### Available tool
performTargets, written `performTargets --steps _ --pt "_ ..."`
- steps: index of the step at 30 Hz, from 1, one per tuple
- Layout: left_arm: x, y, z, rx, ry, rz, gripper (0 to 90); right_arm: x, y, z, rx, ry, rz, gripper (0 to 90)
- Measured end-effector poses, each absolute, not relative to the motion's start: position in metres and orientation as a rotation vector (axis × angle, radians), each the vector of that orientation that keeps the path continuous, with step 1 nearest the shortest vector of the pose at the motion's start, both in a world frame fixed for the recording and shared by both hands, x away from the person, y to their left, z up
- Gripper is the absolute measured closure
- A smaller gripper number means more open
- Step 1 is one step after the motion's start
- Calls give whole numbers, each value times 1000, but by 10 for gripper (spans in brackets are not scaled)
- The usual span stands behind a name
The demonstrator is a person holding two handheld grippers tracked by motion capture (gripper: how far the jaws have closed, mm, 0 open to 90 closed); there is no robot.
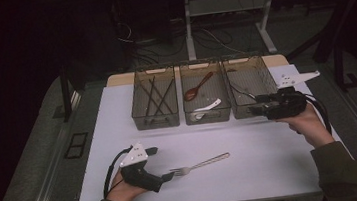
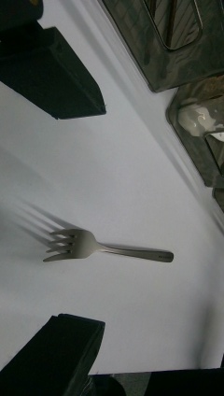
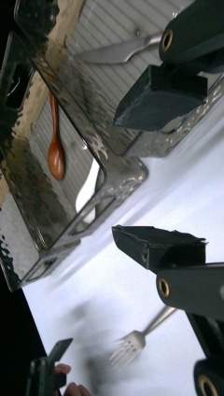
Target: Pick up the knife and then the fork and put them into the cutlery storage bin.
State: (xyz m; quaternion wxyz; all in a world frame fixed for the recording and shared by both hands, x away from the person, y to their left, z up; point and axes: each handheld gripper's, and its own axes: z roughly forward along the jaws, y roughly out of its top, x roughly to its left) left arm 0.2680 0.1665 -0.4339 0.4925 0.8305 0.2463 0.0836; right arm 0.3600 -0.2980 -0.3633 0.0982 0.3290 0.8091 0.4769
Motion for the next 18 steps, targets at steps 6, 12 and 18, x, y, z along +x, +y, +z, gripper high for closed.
performTargets --steps 6,12,18 --pt "268 166 -434 2014 595 201 0 354 -291 -367 930 2424 1427 401" --pt "268 166 -434 2021 590 199 0 350 -283 -369 875 2468 1436 401" --pt "268 166 -434 2020 589 198 0 346 -268 -371 813 2524 1430 401"
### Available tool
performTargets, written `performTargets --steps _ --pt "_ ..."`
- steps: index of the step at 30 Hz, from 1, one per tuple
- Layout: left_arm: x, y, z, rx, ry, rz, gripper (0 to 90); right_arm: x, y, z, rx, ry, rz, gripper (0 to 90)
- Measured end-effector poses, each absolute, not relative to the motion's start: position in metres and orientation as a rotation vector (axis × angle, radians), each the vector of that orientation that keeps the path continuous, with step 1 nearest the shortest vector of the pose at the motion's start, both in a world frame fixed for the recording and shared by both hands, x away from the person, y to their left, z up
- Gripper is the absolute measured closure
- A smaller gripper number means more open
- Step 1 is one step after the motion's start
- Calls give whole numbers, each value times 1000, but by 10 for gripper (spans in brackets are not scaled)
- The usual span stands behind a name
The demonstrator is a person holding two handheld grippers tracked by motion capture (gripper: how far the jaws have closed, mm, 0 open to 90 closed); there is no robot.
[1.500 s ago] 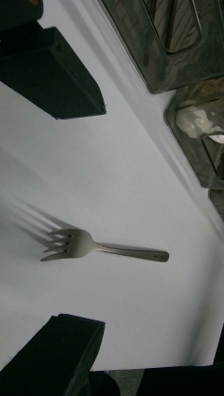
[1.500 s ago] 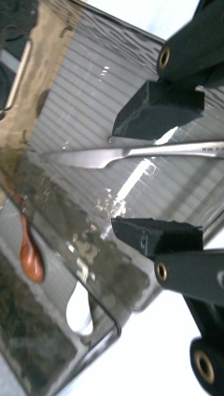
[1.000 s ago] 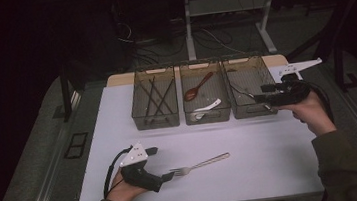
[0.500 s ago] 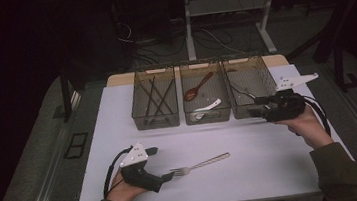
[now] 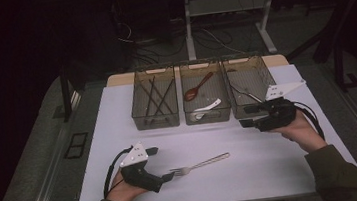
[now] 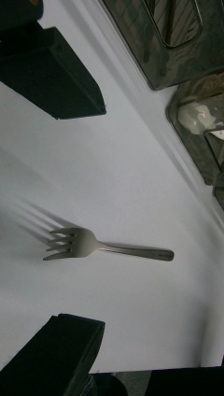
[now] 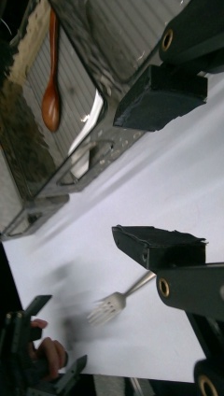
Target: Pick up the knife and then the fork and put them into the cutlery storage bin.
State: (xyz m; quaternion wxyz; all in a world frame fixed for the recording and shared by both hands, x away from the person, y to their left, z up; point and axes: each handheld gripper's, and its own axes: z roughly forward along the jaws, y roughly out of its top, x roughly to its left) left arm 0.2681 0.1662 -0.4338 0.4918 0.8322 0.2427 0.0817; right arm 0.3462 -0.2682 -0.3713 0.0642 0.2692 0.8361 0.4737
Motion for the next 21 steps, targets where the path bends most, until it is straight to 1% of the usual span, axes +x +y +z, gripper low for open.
performTargets --steps 16,21 --pt "268 165 -434 2021 588 197 0 338 -224 -383 678 2654 1341 402" --pt "268 165 -434 2023 588 200 0 335 -210 -386 637 2711 1282 420"
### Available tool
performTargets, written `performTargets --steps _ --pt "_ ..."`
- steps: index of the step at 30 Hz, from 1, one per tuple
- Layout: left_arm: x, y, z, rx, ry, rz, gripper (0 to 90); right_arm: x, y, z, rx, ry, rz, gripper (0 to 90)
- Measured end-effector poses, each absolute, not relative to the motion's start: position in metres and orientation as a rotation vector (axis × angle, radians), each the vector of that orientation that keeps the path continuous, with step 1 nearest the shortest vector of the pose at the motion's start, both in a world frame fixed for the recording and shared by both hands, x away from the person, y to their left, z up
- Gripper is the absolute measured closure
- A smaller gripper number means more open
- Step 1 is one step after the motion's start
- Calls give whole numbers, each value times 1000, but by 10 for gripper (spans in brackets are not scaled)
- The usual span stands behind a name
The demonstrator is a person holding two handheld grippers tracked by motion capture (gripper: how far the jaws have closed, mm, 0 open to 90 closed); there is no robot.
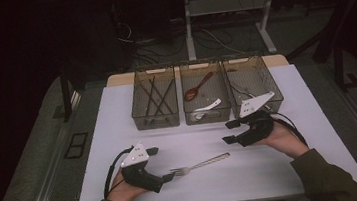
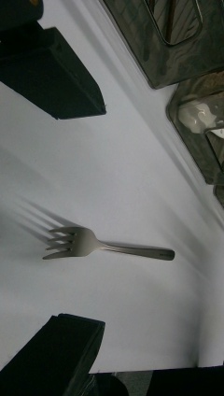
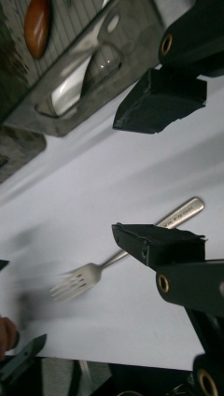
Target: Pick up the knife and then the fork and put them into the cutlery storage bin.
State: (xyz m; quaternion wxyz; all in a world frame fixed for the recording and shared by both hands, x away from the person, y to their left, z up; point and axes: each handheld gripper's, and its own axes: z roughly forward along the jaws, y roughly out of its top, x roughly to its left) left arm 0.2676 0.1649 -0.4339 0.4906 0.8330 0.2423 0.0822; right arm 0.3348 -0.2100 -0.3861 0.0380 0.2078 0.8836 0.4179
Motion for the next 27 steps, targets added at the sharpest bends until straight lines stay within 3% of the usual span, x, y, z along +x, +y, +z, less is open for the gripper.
performTargets --steps 10,27 --pt "268 164 -434 2030 585 202 0 337 -180 -391 433 2861 1069 459" --pt "267 164 -434 2029 581 205 0 333 -119 -400 91 3049 709 614"
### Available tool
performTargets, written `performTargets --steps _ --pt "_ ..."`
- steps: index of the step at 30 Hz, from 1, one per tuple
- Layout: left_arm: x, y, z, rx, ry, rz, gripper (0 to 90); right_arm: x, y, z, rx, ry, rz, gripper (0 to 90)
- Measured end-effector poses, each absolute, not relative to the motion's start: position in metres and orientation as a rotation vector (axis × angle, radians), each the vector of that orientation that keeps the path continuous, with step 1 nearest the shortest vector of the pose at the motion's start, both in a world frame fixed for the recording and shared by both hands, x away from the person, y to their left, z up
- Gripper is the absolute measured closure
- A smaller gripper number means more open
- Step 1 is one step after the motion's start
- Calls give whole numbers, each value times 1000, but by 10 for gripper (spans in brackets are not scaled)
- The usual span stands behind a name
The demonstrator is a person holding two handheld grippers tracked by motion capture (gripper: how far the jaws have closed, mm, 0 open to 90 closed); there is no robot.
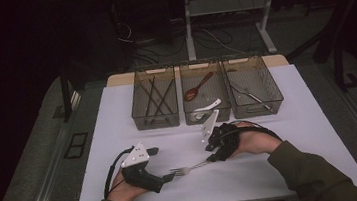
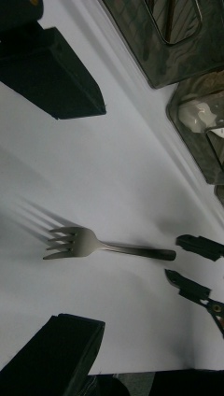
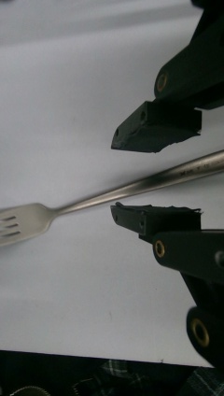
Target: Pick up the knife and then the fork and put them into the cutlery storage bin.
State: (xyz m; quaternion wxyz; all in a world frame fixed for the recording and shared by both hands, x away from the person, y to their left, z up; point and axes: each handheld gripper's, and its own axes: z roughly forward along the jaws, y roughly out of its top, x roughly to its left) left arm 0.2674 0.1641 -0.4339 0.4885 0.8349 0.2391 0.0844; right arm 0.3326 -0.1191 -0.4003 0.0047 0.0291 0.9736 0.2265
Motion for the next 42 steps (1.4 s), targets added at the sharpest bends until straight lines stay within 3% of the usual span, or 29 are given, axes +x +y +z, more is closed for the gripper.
performTargets --steps 11,29,42 --pt "267 164 -434 2029 579 203 0 334 -94 -416 -60 3115 498 720" --pt "267 164 -433 2028 576 202 0 326 -71 -417 -274 3103 241 819" --pt "267 165 -433 2028 574 205 0 331 -80 -412 -224 3107 285 828"
